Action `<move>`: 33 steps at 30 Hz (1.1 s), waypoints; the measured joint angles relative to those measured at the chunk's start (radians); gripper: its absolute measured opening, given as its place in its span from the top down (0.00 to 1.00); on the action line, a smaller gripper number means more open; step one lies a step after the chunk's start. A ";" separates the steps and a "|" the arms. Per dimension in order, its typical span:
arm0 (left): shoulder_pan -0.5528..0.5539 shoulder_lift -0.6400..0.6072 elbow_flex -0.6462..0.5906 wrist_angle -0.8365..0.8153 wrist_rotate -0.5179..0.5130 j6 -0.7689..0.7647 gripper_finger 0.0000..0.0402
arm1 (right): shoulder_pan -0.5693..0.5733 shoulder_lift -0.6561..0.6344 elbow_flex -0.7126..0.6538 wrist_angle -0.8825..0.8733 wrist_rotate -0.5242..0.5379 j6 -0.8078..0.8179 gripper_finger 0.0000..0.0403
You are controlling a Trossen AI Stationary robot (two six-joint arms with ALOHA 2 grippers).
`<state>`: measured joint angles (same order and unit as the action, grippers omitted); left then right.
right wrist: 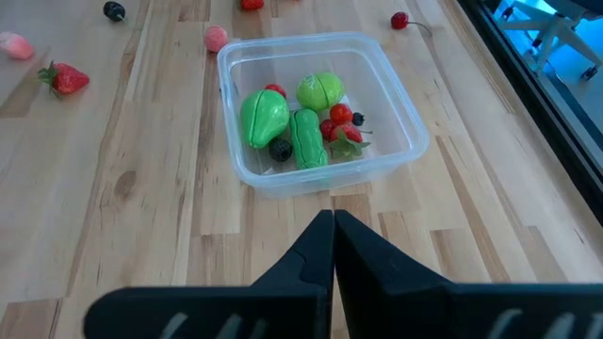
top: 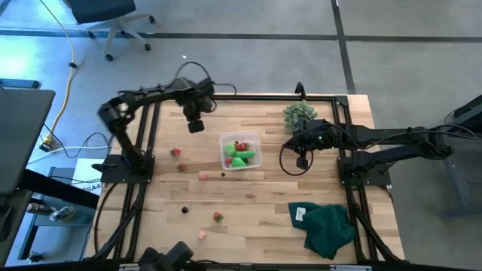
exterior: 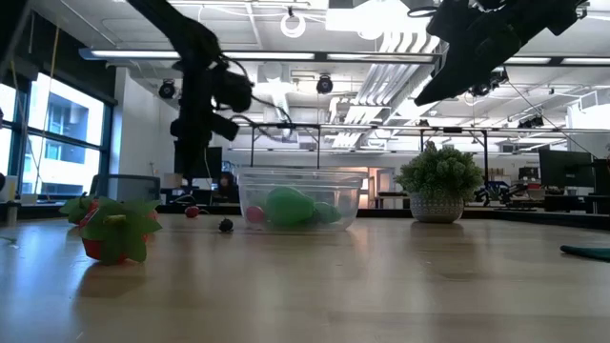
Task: Pick and placing Produce into tupperware
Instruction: Put the red cherry into the transparent bin
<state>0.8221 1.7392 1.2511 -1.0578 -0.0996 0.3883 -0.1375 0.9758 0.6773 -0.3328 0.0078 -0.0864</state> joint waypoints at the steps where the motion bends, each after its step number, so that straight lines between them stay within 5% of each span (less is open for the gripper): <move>1: 0.009 -0.032 -0.035 0.053 0.022 0.000 1.00 | 0.000 0.000 0.000 0.000 0.000 0.000 1.00; 7: 0.055 -0.098 -0.120 0.165 0.040 -0.082 1.00 | 0.000 0.000 0.000 0.000 0.000 0.000 1.00; 20: 0.069 -0.006 -0.121 0.167 0.089 -0.285 0.99 | 0.000 0.000 0.000 0.000 0.000 0.000 1.00; 33: 0.068 0.006 -0.121 0.188 0.038 -0.471 0.75 | 0.000 0.000 0.000 0.000 0.000 0.000 1.00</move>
<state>0.8902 1.7451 1.1297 -0.8698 -0.0617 -0.0832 -0.1372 0.9759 0.6773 -0.3325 0.0078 -0.0864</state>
